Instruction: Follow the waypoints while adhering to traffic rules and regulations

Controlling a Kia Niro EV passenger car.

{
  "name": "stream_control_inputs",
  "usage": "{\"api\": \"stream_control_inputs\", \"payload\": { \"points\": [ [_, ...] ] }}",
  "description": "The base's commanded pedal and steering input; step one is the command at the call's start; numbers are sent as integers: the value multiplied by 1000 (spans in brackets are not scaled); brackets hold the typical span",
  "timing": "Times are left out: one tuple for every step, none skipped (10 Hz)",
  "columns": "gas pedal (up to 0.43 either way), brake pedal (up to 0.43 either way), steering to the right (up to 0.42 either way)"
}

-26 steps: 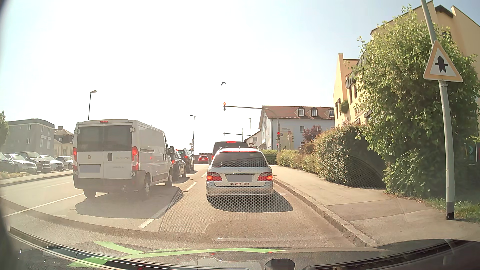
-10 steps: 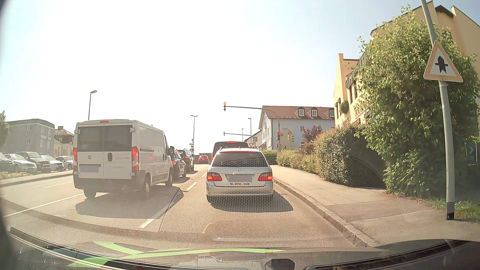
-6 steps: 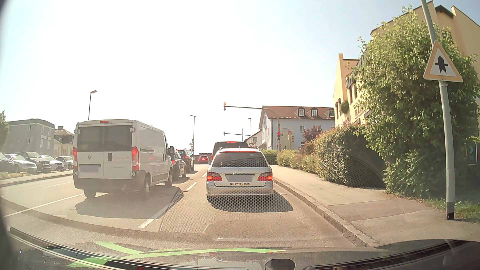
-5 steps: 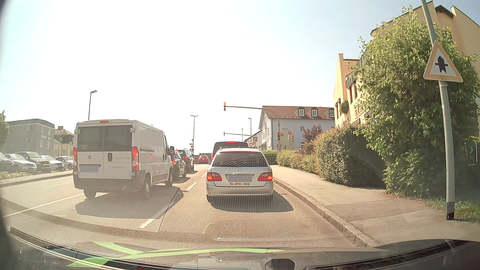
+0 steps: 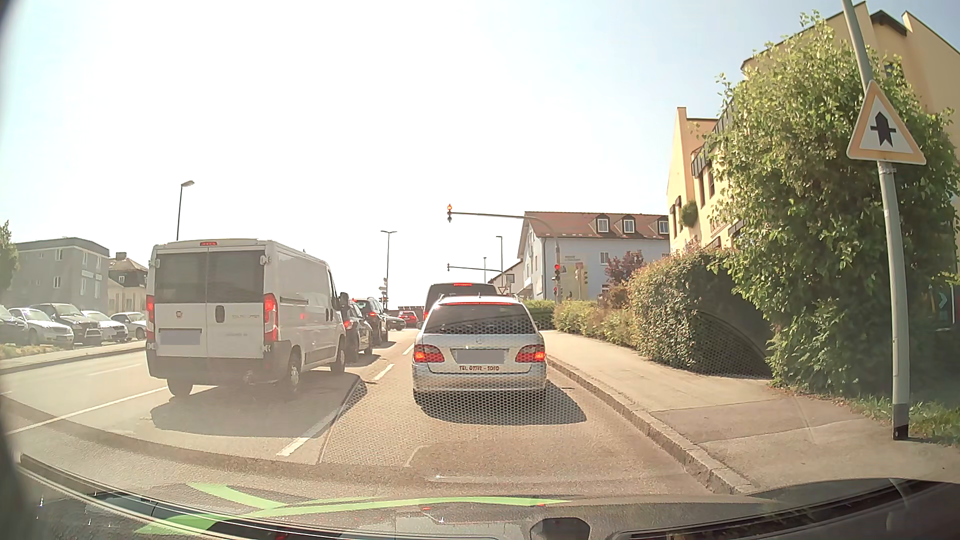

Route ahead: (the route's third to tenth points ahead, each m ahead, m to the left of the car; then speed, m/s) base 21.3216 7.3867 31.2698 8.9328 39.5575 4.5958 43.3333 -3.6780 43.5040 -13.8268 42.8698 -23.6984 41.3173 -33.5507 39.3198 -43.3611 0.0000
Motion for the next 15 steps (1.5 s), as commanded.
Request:
{"api": "stream_control_inputs", "payload": {
  "points": [
    [0,207,-14],
    [0,207,-14],
    [0,207,-15],
    [0,207,-15],
    [0,207,-15],
    [0,207,-15],
    [0,207,-15],
    [0,207,-14],
    [0,207,-15],
    [0,207,-15],
    [0,207,-14],
    [0,207,-14],
    [0,207,-15],
    [0,207,-15],
    [0,207,-15]
  ]
}}
